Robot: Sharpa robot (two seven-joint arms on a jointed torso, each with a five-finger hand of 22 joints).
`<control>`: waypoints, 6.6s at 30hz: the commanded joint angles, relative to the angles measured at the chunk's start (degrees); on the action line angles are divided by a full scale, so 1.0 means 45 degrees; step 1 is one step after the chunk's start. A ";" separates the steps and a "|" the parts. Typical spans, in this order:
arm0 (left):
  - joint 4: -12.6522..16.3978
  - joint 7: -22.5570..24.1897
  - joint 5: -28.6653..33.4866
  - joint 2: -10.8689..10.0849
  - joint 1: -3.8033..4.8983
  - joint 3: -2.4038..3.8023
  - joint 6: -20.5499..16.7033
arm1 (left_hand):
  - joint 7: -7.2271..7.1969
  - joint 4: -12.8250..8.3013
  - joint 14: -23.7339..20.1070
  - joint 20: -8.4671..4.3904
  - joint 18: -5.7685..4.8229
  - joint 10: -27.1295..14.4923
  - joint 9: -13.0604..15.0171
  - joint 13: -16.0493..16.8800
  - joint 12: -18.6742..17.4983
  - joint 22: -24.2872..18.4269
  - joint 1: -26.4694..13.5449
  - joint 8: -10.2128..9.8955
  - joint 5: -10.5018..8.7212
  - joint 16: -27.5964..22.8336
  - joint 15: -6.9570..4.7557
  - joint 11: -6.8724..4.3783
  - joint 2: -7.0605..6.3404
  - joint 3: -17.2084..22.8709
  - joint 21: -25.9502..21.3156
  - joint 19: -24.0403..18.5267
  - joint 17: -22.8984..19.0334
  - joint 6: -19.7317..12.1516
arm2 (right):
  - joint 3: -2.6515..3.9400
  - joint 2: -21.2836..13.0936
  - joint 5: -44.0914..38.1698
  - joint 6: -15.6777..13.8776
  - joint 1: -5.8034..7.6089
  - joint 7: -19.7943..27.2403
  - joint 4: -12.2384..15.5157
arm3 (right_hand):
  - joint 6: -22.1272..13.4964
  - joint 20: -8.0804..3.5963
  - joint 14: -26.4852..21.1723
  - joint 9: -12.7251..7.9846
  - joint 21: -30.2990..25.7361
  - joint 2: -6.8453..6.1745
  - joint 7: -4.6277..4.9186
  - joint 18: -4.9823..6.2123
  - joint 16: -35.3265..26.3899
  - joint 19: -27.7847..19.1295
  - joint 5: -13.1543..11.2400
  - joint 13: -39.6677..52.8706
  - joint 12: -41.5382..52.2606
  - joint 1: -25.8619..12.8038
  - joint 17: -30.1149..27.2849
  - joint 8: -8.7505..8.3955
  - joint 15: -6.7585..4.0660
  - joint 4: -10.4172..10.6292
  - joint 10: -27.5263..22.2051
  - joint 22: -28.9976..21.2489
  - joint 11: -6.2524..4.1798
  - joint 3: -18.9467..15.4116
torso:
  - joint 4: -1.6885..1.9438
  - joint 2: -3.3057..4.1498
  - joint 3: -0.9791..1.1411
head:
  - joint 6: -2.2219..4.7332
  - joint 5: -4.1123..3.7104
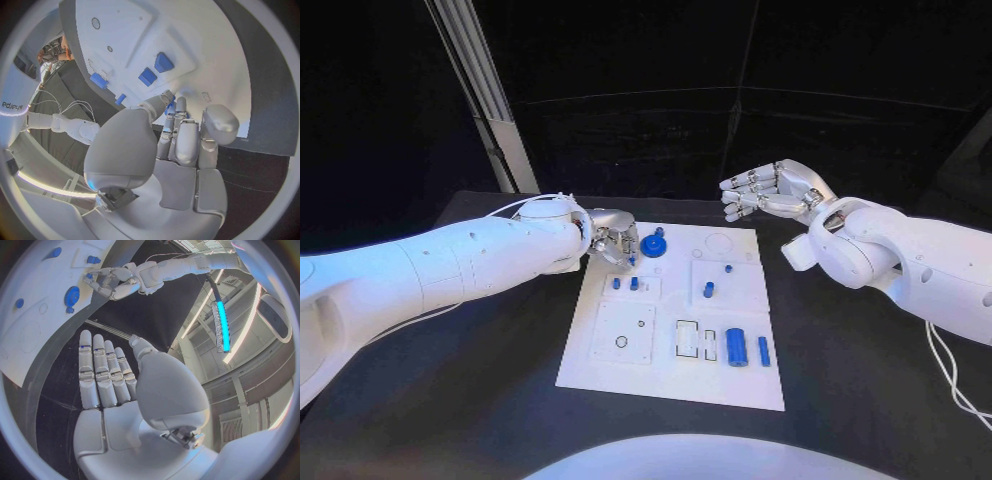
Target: Assemble the parts on the task board
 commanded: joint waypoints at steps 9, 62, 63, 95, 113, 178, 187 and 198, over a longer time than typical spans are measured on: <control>-0.0012 -0.0350 0.0054 0.0019 0.0008 -0.0003 0.0575 | 0.0022 0.0034 0.0203 -0.0017 -0.0149 -0.0019 -0.0009 -0.0015 -0.0169 -0.0005 -0.0140 -0.0144 -0.0048 -0.0060 -0.0085 0.0015 -0.0027 -0.0049 0.0009 -0.0043 -0.0038 0.0028 | 0.0008 0.0013 0.0004 0.0097 0.0025 0.0125 -0.0005 | -0.0083 0.0038 -0.0062 0.0005 -0.0069 -0.0025 0.0104 0.0133 0.0006 0.0018 0.0004 -0.0015 0.0038 -0.0091 -0.0014 0.0050 -0.0004 -0.0027 -0.0123 -0.0015 -0.0007 -0.0002 | 0.0005 0.0010 -0.0002 | -0.0034 0.0007; -0.0020 -0.0668 0.0054 -0.0001 0.0009 -0.0012 0.0346 | 0.0389 -0.0069 0.0130 0.0195 -0.0192 -0.0380 -0.0074 0.0055 -0.0470 0.0294 -0.0209 -0.1137 -0.0049 -0.0059 0.0161 0.0310 -0.0330 -0.0364 0.0183 -0.0143 -0.0281 -0.1101 | 0.0006 -0.0054 -0.1755 -0.0135 0.0020 -0.0633 -0.0114 | 0.0222 -0.0274 0.0917 0.0057 0.0238 -0.0102 -0.0077 0.0186 0.0492 0.0828 -0.0451 0.0019 0.0249 0.0321 0.0118 0.0264 -0.0335 -0.0552 0.0026 0.0103 -0.0215 0.0188 | -0.0001 -0.0021 -0.0004 | -0.0037 0.0004; -0.0018 -0.0641 0.0055 -0.0035 0.0009 -0.0012 0.0252 | 0.0373 -0.0075 0.0127 0.0201 -0.0188 -0.0398 -0.0080 0.0058 -0.0478 0.0301 -0.0206 -0.1249 -0.0050 -0.0051 0.0161 0.0307 -0.0345 -0.0379 0.0184 -0.0149 -0.0287 -0.1273 | 0.0006 -0.0073 -0.2239 -0.0151 0.0020 -0.0833 -0.0134 | 0.0357 -0.0404 0.1226 0.0070 0.0406 -0.0129 -0.0145 0.0186 0.0640 0.1083 -0.0539 0.0030 0.0304 0.0445 0.0204 0.0324 -0.0453 -0.0682 0.0133 0.0183 -0.0294 0.0263 | 0.0000 -0.0018 -0.0002 | -0.0019 -0.0015; 0.2297 0.6104 1.7361 -0.2547 0.0012 -0.0052 -0.1224 | 0.0744 0.0202 -0.3933 0.0716 0.0759 -0.1774 0.0067 0.0336 0.0936 -0.5025 -0.0327 -0.0799 0.0006 -0.4161 0.0615 0.0693 0.0317 -0.1499 -0.5931 -0.3420 -0.7181 -0.0886 | 0.0004 -0.0280 -1.5122 0.0230 -0.0879 -0.4769 0.0821 | 0.1684 -0.1465 0.3698 -0.0014 0.7395 -0.1451 -0.0878 -0.0008 0.6046 0.2059 -0.2185 -0.0005 0.0109 -0.0164 0.4979 -0.0145 -0.1482 -0.1823 0.0487 0.5356 -0.0970 0.3707 | 0.0017 0.0006 -0.0019 | 0.0264 -0.0965; 0.2840 0.6171 1.7667 -0.2694 -0.0004 -0.0103 -0.1176 | 0.0734 0.0198 -0.3956 0.0704 0.0757 -0.1731 0.0069 0.0344 0.1037 -0.5060 -0.0336 -0.0733 0.0010 -0.4146 0.0603 0.0676 0.0342 -0.1527 -0.5970 -0.3411 -0.7228 -0.0822 | -0.0002 0.0251 -1.5202 0.0570 -0.1209 -0.4211 0.0463 | 0.1745 -0.1419 0.3625 0.0001 1.0299 -0.1462 -0.0920 -0.0406 0.7590 0.2422 -0.2249 -0.0005 0.0222 -0.0317 0.6101 -0.0131 -0.1477 -0.1949 0.0526 0.8801 -0.1001 0.4423 | 0.0022 0.0011 -0.0011 | 0.0185 -0.1015; 0.2764 0.5864 1.7673 -0.2931 -0.0003 -0.0110 -0.1105 | 0.0748 0.0085 -0.4028 0.0682 0.0751 -0.1807 0.0038 0.0323 0.1142 -0.5116 -0.0232 -0.0692 0.0015 -0.4134 0.0595 0.0681 0.0354 -0.1529 -0.6030 -0.3388 -0.7329 -0.0872 | 0.0028 -0.0036 -1.5880 -0.1883 -0.1563 -0.4902 0.1531 | 0.3145 -0.1547 0.3779 0.0173 1.3830 -0.0673 -0.1182 -0.1074 1.1996 0.3491 -0.2804 0.0155 0.0594 0.0004 0.9819 0.0168 -0.1705 -0.2535 0.1806 1.3495 -0.1349 0.5119 | -0.0006 -0.0018 -0.0005 | 0.0086 -0.1027; 0.2768 0.5864 1.7674 -0.2922 -0.0003 -0.0110 -0.1091 | 0.0748 0.0085 -0.4028 0.0682 0.0751 -0.1807 0.0038 0.0323 0.1142 -0.5116 -0.0232 -0.0692 0.0015 -0.4134 0.0595 0.0681 0.0354 -0.1529 -0.6030 -0.3388 -0.7329 -0.0872 | 0.0034 -0.0252 -1.4916 -0.2394 -0.1564 -0.4456 0.2497 | 0.3134 -0.1548 0.3768 0.0166 1.3861 -0.0681 -0.1171 -0.1078 1.2035 0.3490 -0.2772 0.0152 0.0568 0.0018 0.9834 0.0145 -0.1701 -0.2566 0.1793 1.3531 -0.1341 0.5152 | 0.0011 -0.0006 -0.0010 | 0.0045 -0.0912; 0.2830 0.5857 1.7675 -0.2765 -0.0004 -0.0110 -0.1040 | 0.0749 0.0083 -0.4032 0.0682 0.0751 -0.1810 0.0037 0.0321 0.1147 -0.5118 -0.0231 -0.0689 0.0015 -0.4134 0.0596 0.0682 0.0357 -0.1530 -0.6033 -0.3389 -0.7334 -0.0873 | 0.0030 0.0895 -1.3980 -0.2094 -0.1686 -0.3702 0.3120 | 0.3105 -0.1539 0.3745 0.0152 1.3880 -0.0692 -0.1138 -0.1075 1.2075 0.3462 -0.2710 0.0147 0.0523 0.0011 0.9831 0.0102 -0.1684 -0.2598 0.1760 1.3533 -0.1312 0.5186 | 0.0033 0.0006 -0.0038 | -0.0156 -0.0478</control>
